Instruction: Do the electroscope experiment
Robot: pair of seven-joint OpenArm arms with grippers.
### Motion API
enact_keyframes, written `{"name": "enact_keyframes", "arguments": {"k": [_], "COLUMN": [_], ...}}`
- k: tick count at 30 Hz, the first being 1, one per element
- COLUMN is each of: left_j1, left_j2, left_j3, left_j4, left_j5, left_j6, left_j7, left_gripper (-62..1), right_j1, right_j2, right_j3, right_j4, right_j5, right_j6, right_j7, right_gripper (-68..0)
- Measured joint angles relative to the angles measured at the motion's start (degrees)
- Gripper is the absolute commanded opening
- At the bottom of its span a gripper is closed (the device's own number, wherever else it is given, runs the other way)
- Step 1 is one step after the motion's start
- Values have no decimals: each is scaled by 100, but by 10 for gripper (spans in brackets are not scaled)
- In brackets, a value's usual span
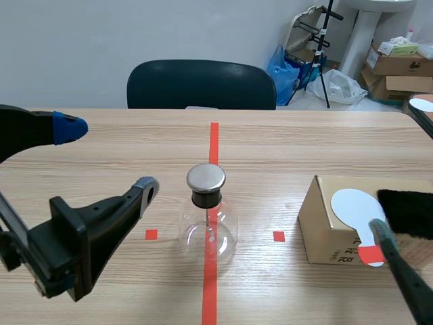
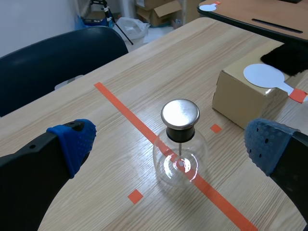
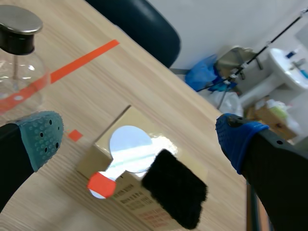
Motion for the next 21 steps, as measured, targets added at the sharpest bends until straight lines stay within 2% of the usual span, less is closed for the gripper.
{"name": "enact_keyframes", "arguments": {"k": [4, 6, 7, 11, 17, 21], "left_j1": [-2, -2, 0, 0, 0, 0], "left_j2": [2, 2, 0, 2, 2, 2], "left_j3": [0, 0, 0, 0, 0, 0], "left_j4": [0, 0, 0, -4, -7, -7], "left_j5": [0, 0, 2, 2, 9, 13], "left_j6": [0, 2, 0, 0, 0, 2], "left_j7": [0, 0, -11, -291, -496, -490], "left_gripper": [14, 14, 14, 14, 14, 14], "right_j1": [785, 1132, 1272, 1672, 1703, 1687], "right_j2": [-37, -46, -46, -46, -48, -48], "right_j3": [-4, -7, -9, -136, -157, -157], "right_j4": [0, 0, -4, -4, -17, -22], "right_j5": [372, 498, 553, 693, 837, 835], "right_j6": [868, 1292, 1421, 1631, 2065, 2072], "right_j7": [-866, -1117, -1154, -1316, -1329, -1329], "right_gripper": [4, 4, 4, 4, 4, 4]}}
